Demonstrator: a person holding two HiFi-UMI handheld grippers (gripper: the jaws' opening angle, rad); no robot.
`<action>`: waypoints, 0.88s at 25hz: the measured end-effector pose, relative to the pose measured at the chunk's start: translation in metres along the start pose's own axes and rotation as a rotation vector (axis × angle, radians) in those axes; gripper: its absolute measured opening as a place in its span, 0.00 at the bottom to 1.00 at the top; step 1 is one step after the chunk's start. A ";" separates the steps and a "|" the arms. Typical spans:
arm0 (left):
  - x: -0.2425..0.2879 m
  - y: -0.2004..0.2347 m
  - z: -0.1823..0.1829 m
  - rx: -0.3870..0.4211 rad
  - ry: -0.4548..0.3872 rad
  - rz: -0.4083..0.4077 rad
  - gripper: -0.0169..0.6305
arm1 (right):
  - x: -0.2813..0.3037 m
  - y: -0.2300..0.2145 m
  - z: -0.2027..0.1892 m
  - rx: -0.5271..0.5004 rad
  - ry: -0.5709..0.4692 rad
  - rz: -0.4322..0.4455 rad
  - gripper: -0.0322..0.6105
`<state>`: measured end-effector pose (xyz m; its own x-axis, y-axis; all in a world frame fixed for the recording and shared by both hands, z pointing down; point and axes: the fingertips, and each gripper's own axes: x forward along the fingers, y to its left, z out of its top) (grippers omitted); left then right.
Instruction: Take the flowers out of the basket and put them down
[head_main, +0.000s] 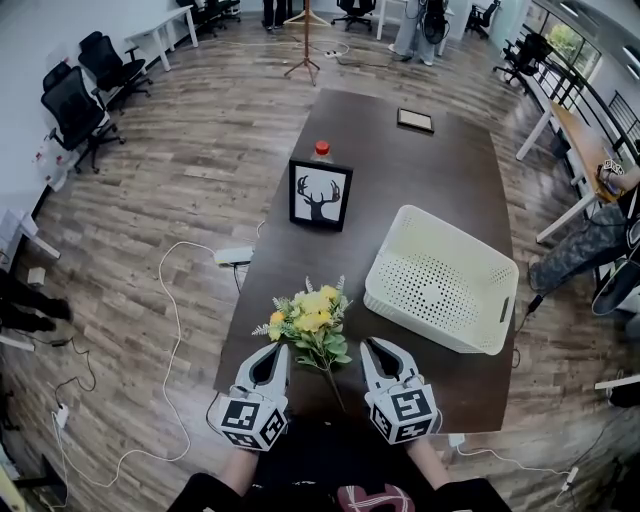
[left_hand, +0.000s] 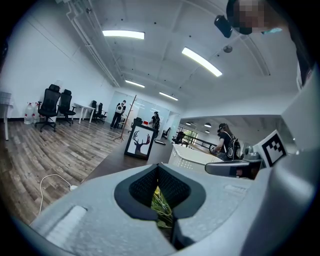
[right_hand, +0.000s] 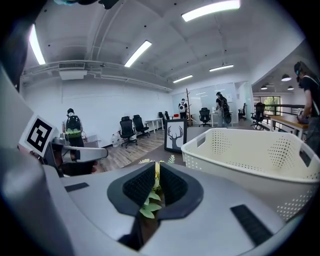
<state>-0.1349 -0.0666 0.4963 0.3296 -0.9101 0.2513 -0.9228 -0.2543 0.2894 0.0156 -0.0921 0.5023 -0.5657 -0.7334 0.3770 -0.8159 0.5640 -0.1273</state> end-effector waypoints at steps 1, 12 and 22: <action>0.000 0.000 0.000 -0.001 0.000 -0.001 0.04 | 0.000 0.000 0.001 -0.001 -0.002 -0.004 0.10; 0.002 0.000 0.003 -0.004 -0.003 -0.011 0.04 | -0.001 -0.004 0.005 0.006 -0.020 -0.030 0.06; 0.002 0.001 0.002 0.006 0.007 -0.015 0.04 | -0.002 -0.004 0.003 0.007 -0.008 -0.047 0.06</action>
<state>-0.1357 -0.0691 0.4952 0.3444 -0.9039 0.2536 -0.9191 -0.2695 0.2875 0.0197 -0.0941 0.4996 -0.5273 -0.7621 0.3756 -0.8426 0.5260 -0.1157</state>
